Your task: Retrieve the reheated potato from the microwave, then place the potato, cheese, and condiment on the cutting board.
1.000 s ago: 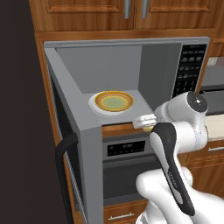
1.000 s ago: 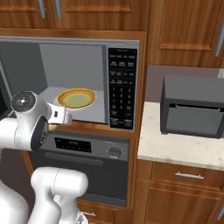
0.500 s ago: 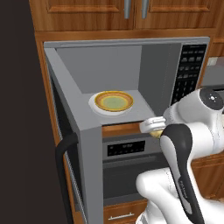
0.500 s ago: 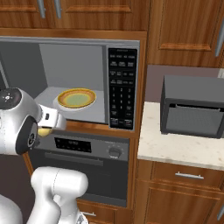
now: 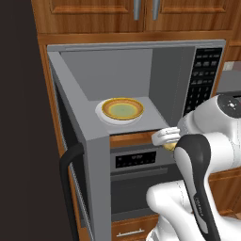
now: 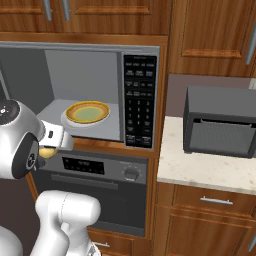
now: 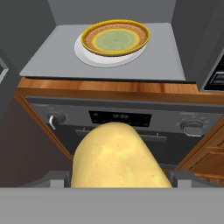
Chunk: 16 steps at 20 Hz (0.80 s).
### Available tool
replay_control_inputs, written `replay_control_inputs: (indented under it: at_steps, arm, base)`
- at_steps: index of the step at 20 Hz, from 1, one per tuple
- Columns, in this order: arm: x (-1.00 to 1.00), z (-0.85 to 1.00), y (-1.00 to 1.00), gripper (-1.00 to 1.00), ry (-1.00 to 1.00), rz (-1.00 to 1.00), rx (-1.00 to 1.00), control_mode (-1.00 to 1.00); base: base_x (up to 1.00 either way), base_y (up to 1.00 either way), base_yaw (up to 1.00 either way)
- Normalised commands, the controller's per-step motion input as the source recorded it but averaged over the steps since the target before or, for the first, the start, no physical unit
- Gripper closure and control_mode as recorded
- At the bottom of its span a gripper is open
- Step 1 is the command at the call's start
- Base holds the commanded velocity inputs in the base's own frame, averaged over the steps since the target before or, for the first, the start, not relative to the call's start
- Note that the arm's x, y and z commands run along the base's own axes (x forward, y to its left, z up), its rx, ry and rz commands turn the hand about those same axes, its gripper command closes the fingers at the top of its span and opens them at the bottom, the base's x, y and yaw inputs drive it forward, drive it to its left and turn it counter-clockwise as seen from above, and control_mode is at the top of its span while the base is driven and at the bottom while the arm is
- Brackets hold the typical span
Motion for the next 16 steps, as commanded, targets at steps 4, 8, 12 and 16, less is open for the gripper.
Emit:
replay_control_inputs:
  at_steps: [4,8,12,16]
  arm:
    - [0.0,0.0,0.0,1.0,0.0,0.0,0.0,-1.0]
    - [0.0,0.0,0.0,1.0,0.0,0.0,0.0,-1.0]
    - [0.0,0.0,0.0,1.0,0.0,0.0,0.0,-1.0]
    - [0.0,0.0,0.0,1.0,0.0,0.0,0.0,-1.0]
  base:
    - [0.0,0.0,0.0]
    - [0.0,0.0,0.0]
    - [0.0,0.0,0.0]
    - [0.0,0.0,0.0]
